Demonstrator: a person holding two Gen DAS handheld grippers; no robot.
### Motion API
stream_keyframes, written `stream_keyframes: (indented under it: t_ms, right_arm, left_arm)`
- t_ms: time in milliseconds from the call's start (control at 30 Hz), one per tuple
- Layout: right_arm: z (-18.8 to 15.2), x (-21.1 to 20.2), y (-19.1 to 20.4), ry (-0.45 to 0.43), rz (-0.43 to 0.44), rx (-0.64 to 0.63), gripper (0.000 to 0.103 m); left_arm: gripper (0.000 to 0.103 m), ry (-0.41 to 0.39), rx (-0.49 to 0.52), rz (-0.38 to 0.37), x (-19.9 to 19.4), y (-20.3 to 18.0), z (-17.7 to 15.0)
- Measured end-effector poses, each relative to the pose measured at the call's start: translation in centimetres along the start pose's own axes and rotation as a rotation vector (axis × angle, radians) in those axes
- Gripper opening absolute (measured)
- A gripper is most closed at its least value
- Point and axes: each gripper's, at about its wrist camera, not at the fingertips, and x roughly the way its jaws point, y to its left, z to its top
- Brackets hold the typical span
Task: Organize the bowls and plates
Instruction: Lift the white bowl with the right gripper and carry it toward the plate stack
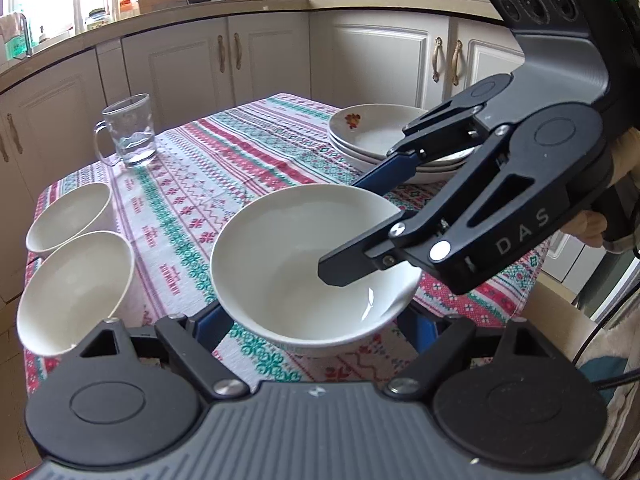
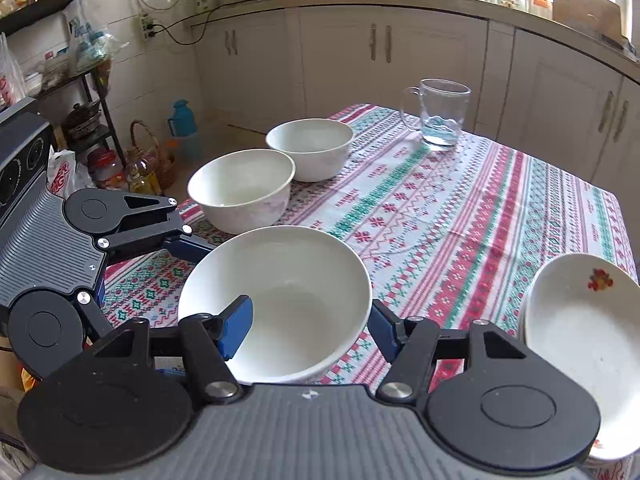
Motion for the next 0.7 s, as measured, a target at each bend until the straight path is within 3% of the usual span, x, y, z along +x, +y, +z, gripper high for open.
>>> stream_keyframes:
  t_ms: [700]
  right_arm:
    - [-1.3, -0.3, -1.9, 0.003, -0.010, 0.049, 0.070]
  left_arm:
    - [0.088, 0.022, 0.007, -0.015, 1.8, -0.6, 0.6]
